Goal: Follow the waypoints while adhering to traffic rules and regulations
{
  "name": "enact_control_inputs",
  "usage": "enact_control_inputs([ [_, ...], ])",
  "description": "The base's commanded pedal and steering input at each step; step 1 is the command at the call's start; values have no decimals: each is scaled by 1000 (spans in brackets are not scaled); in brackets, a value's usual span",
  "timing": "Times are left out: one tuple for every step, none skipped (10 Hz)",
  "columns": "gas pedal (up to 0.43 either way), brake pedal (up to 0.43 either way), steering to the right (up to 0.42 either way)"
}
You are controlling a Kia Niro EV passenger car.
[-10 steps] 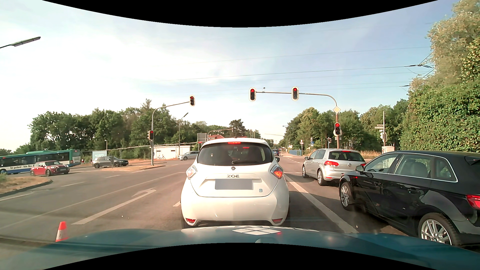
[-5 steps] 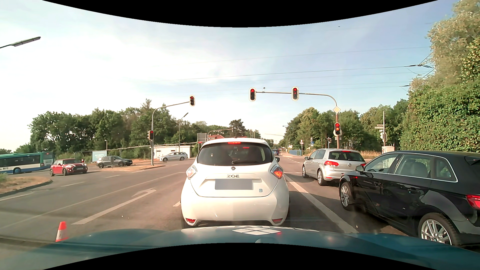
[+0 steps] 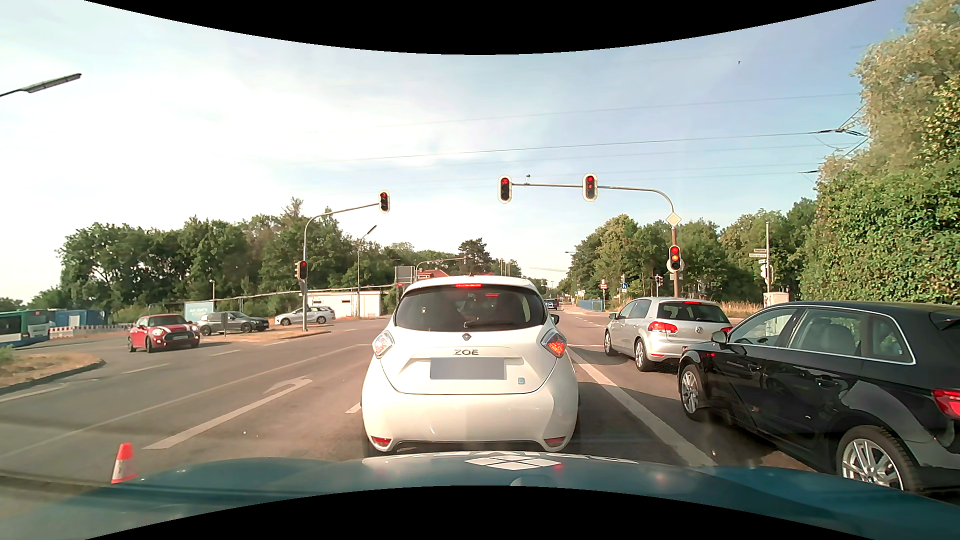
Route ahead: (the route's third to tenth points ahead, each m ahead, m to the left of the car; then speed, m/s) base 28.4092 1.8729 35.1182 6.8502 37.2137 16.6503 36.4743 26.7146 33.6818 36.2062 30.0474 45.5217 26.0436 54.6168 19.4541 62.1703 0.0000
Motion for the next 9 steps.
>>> enact_control_inputs([
  [0, 238, 5],
  [0, 238, 6],
  [0, 238, 6],
  [0, 238, 6],
  [0, 238, 6],
  [0, 238, 5],
  [0, 238, 6],
  [0, 238, 6],
  [0, 238, 6],
])
